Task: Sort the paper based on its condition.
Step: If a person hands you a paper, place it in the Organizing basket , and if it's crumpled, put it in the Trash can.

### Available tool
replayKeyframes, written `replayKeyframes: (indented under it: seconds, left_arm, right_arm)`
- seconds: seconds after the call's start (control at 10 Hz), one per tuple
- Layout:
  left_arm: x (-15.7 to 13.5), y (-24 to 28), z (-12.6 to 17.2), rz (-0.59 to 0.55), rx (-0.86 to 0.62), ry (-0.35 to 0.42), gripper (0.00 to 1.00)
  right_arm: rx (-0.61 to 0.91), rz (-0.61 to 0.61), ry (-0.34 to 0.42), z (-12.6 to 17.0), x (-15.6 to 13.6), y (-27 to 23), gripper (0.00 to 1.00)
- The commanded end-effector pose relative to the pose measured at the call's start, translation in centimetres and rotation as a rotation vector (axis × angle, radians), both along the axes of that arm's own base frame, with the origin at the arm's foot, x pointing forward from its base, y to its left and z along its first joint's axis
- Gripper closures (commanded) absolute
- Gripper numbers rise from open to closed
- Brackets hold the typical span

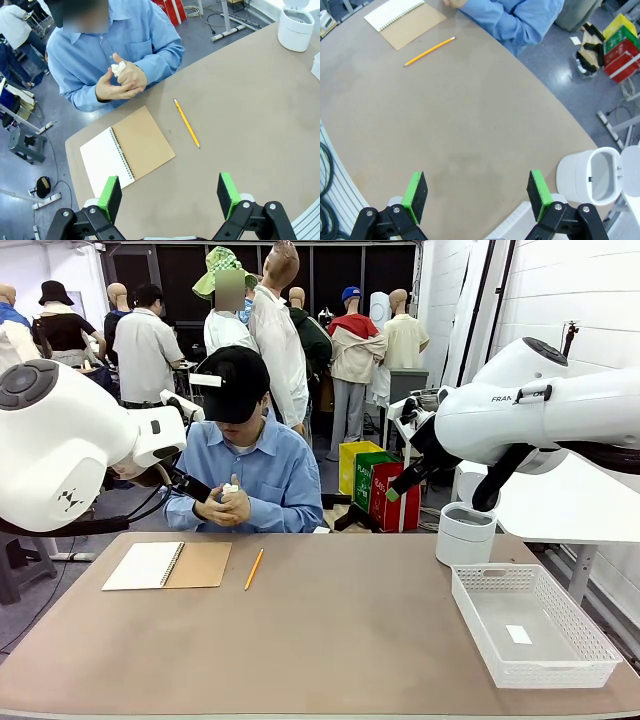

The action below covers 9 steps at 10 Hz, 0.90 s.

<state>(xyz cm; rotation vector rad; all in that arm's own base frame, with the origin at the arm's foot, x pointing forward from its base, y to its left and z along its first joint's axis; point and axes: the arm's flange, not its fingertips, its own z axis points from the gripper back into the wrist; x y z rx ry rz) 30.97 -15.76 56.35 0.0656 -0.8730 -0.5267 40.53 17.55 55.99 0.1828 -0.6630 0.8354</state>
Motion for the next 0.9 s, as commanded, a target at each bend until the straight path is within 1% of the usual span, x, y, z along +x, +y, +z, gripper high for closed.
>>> replayKeyframes:
  seconds: [0.0, 0.8]
  left_arm:
    - [0.06, 0.04, -0.02, -0.005, 0.013, -0.010, 0.00]
    - [0.06, 0.04, -0.02, -0.005, 0.013, -0.010, 0.00]
  right_arm:
    - [-0.002, -0.005, 0.004, -0.15, 0.15, 0.11, 0.00]
    - [-0.002, -0.005, 0.004, -0.15, 0.15, 0.11, 0.00]
